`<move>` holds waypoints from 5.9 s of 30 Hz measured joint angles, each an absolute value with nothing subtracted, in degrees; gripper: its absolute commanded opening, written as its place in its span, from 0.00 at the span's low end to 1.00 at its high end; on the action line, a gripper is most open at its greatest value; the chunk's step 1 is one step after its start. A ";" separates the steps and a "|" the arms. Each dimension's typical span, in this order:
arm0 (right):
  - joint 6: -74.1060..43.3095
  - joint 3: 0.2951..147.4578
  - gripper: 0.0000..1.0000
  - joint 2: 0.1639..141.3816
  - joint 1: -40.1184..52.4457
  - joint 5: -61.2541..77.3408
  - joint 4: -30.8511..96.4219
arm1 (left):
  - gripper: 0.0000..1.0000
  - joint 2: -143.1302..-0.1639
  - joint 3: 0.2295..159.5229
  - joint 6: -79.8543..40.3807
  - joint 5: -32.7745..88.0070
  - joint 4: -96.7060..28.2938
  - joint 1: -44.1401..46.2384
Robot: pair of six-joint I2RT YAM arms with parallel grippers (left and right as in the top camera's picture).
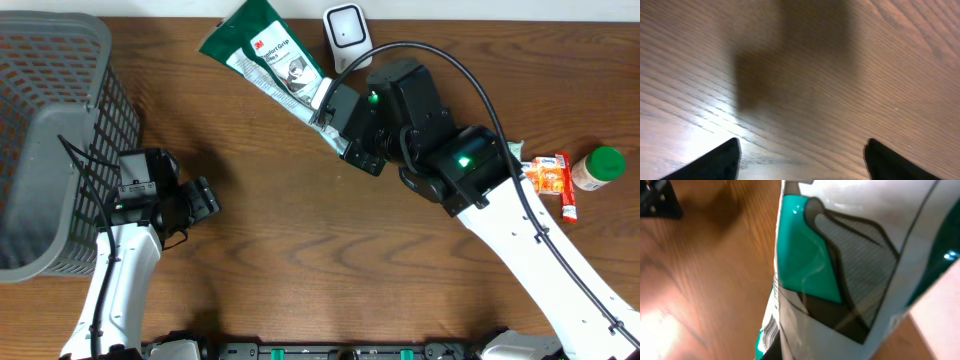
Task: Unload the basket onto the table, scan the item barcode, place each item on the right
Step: 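Carry the gloves pack up to the scanner with the right gripper, then hold the gloves pack against the scanner face with the right gripper, then carry the gloves pack right and set it beside the wipes pouch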
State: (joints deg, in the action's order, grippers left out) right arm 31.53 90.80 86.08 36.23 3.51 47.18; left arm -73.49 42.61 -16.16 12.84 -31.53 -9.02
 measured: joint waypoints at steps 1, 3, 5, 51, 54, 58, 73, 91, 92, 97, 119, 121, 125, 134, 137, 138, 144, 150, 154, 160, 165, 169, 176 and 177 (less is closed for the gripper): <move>32.99 90.89 0.01 86.08 36.23 3.14 47.18 | 0.84 -73.49 42.61 -16.05 12.38 -31.55 -8.99; 36.05 90.91 0.01 86.08 36.23 2.52 47.35 | 0.85 -73.49 42.61 -16.21 11.57 -31.53 -8.99; 41.95 91.00 0.01 86.08 36.29 0.03 47.37 | 0.85 -73.49 42.61 -16.21 11.07 -31.55 -8.99; 102.08 110.08 0.01 139.63 30.85 -24.51 -10.96 | 0.85 -73.60 42.59 -16.21 10.13 -31.11 -8.99; 99.24 110.10 0.01 139.61 29.87 -20.88 -8.67 | 0.85 -73.60 42.61 -16.21 10.13 -31.11 -8.99; 95.92 110.10 0.01 139.61 29.82 -15.90 -4.51 | 0.85 -73.60 42.59 -16.21 10.11 -31.11 -8.99; 90.37 110.10 0.01 139.61 27.40 -9.82 -5.78 | 0.85 -73.60 42.61 -16.21 10.13 -31.11 -8.99; 80.36 110.10 0.01 140.09 24.45 -3.53 -1.19 | 0.85 -73.60 42.59 -16.21 10.13 -31.11 -8.99; 80.27 110.10 0.01 140.09 24.45 -3.49 -1.10 | 0.85 -73.60 42.61 -16.21 10.13 -31.11 -8.99; 79.37 110.10 0.01 140.11 24.45 -3.38 -0.64 | 0.85 -73.60 42.59 -16.21 10.13 -31.11 -8.99; 57.49 109.84 0.01 127.09 24.25 1.54 13.72 | 0.85 -73.60 42.59 -16.21 10.15 -31.09 -9.02; 53.78 110.04 0.01 118.69 25.02 2.42 24.10 | 0.85 -73.60 42.59 -16.21 10.13 -31.16 -8.99; 45.01 111.15 0.01 108.64 26.00 3.90 43.72 | 0.85 -73.60 42.61 -16.21 10.13 -31.14 -8.99; 18.70 104.42 0.01 108.40 20.40 4.19 76.01 | 0.85 -73.60 42.59 -16.21 10.13 -31.18 -8.99; 15.86 96.79 0.01 108.51 18.65 4.27 74.59 | 0.85 -73.60 42.59 -16.21 10.13 -31.14 -8.99; 15.25 93.95 0.01 108.53 18.15 4.29 73.56 | 0.85 -73.63 42.59 -16.21 10.13 -31.09 -8.99; 9.39 77.56 0.02 109.25 10.35 4.73 64.40 | 0.85 -73.63 42.59 -16.21 10.13 -31.11 -8.99; 4.64 71.53 0.02 109.27 2.04 5.04 56.10 | 0.85 -73.63 42.59 -16.21 10.13 -31.11 -8.99; 2.74 71.37 0.26 109.27 -2.96 5.15 53.34 | 0.85 -73.63 42.59 -16.21 10.13 -31.11 -8.99; 1.87 71.37 0.73 109.27 -5.39 4.58 53.32 | 0.85 -73.63 42.59 -16.21 10.13 -31.11 -8.99; 1.74 72.66 0.99 109.30 -5.37 6.00 55.96 | 0.85 -73.60 42.59 -16.21 10.13 -31.11 -8.99; 1.69 79.88 0.99 109.36 -5.37 6.50 60.25 | 0.85 -73.63 42.59 -16.21 10.13 -31.09 -8.99; 1.69 84.86 0.99 109.34 -5.37 6.68 60.20 | 0.85 -73.63 42.59 -16.21 10.13 -31.11 -8.99; 1.69 84.86 0.99 109.34 -5.37 6.68 60.20 | 0.85 -73.60 42.59 -16.21 10.13 -31.11 -8.99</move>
State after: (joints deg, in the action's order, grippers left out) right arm 1.69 84.86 109.34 -5.37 6.68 60.20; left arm -73.60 42.59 -16.21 10.13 -31.11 -8.99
